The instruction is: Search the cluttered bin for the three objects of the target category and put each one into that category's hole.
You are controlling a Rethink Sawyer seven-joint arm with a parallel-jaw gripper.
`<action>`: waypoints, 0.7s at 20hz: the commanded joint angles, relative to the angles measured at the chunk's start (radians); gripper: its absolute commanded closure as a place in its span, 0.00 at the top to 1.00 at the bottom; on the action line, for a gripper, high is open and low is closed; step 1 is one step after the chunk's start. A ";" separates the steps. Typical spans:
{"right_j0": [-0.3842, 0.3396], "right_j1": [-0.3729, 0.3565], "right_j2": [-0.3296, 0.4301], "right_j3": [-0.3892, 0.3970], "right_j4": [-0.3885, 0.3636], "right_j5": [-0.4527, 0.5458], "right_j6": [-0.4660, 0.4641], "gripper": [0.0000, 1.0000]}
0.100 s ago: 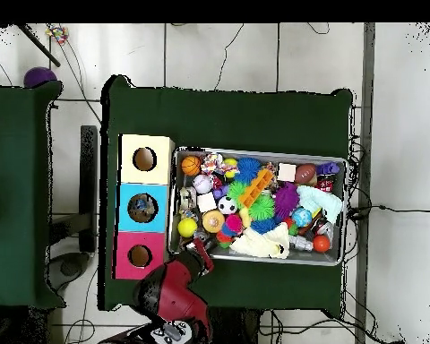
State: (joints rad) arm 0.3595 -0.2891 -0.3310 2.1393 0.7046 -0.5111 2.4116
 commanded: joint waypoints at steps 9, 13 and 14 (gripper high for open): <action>-0.034 0.073 0.234 -0.008 -0.044 0.045 0.252 1.00; -0.047 0.076 0.243 -0.009 -0.059 0.040 0.259 1.00; -0.049 0.078 0.245 -0.010 -0.058 0.037 0.263 1.00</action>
State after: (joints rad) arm 0.3452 -0.2995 -0.3145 2.1422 0.6982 -0.5375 2.4116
